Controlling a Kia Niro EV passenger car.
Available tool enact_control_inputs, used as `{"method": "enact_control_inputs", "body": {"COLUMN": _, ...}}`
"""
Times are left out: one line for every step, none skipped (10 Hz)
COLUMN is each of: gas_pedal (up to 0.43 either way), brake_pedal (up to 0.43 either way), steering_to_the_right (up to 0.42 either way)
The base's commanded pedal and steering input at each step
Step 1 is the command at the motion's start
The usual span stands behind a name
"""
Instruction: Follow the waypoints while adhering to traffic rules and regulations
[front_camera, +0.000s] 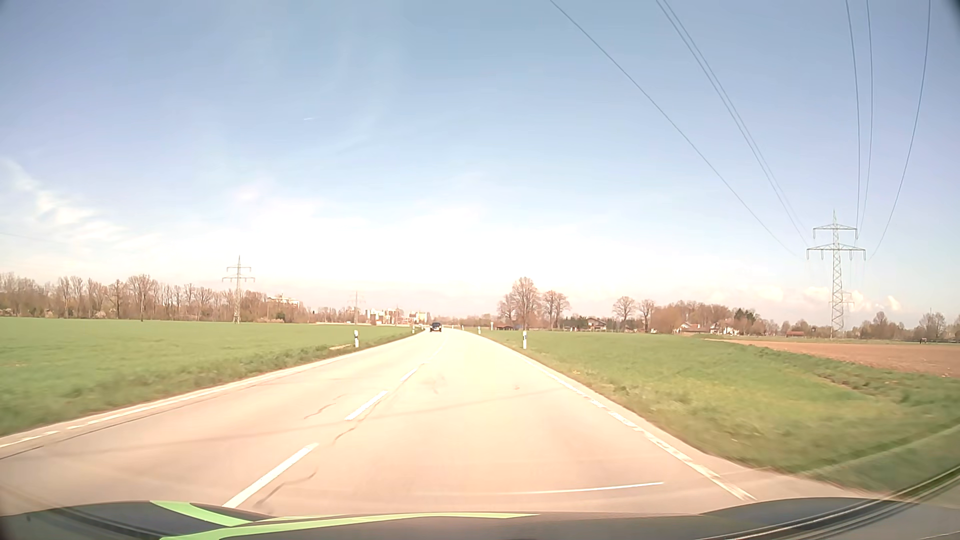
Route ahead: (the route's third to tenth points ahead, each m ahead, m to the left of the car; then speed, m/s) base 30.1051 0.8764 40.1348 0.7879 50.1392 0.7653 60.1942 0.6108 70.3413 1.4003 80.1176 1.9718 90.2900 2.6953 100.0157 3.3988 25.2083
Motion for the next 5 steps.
{"method": "enact_control_inputs", "body": {"gas_pedal": 0.24, "brake_pedal": 0.0, "steering_to_the_right": 0.0}}
{"method": "enact_control_inputs", "body": {"gas_pedal": 0.24, "brake_pedal": 0.0, "steering_to_the_right": 0.0}}
{"method": "enact_control_inputs", "body": {"gas_pedal": 0.24, "brake_pedal": 0.0, "steering_to_the_right": 0.0}}
{"method": "enact_control_inputs", "body": {"gas_pedal": 0.24, "brake_pedal": 0.0, "steering_to_the_right": -0.001}}
{"method": "enact_control_inputs", "body": {"gas_pedal": 0.24, "brake_pedal": 0.0, "steering_to_the_right": -0.001}}
